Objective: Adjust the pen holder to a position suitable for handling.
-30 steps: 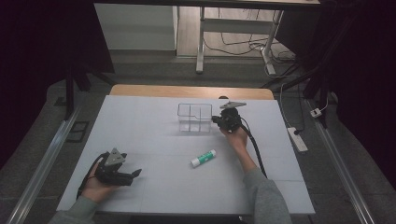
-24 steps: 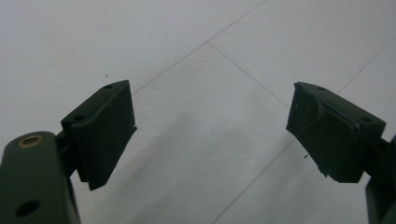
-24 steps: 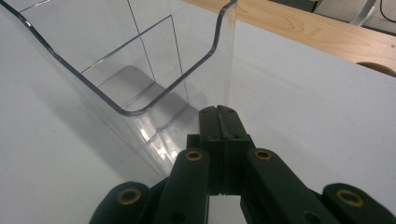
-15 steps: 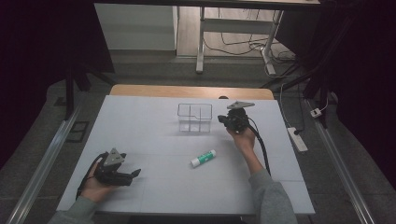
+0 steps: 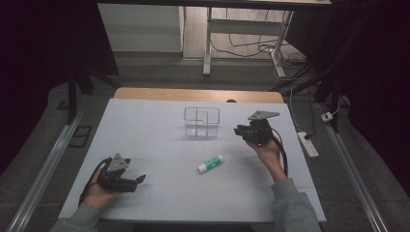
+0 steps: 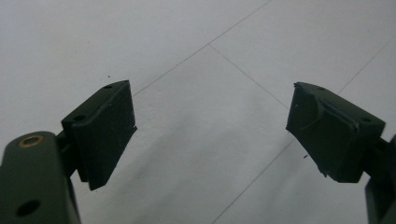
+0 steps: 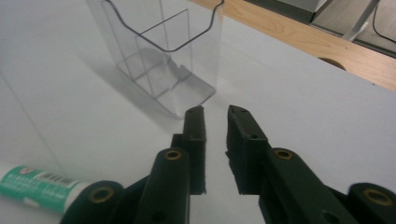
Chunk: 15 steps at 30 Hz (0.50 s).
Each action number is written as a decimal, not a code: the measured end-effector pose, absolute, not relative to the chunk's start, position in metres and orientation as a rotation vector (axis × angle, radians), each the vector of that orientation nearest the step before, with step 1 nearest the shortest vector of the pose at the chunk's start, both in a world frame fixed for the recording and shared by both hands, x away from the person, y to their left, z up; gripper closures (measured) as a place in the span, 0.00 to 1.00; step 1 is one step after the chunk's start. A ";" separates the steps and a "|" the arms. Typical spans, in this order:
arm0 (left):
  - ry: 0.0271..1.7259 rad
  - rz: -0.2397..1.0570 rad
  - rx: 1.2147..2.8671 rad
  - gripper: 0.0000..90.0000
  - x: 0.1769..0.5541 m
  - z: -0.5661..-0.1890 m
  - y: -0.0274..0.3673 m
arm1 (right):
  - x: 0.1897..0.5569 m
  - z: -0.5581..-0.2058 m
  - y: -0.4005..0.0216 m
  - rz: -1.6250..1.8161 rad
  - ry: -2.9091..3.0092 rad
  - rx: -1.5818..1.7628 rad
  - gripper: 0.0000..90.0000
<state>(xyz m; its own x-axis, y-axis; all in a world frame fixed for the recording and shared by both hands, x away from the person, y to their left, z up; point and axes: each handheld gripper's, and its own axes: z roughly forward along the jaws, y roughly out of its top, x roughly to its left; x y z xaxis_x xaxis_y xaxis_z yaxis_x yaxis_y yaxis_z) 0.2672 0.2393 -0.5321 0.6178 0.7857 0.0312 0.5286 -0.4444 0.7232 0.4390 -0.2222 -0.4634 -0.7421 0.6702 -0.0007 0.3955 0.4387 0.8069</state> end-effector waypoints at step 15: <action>1.028 0.460 2.129 0.17 0.270 -0.532 0.243 | 0.420 -0.454 -0.216 1.246 2.540 0.673 0.43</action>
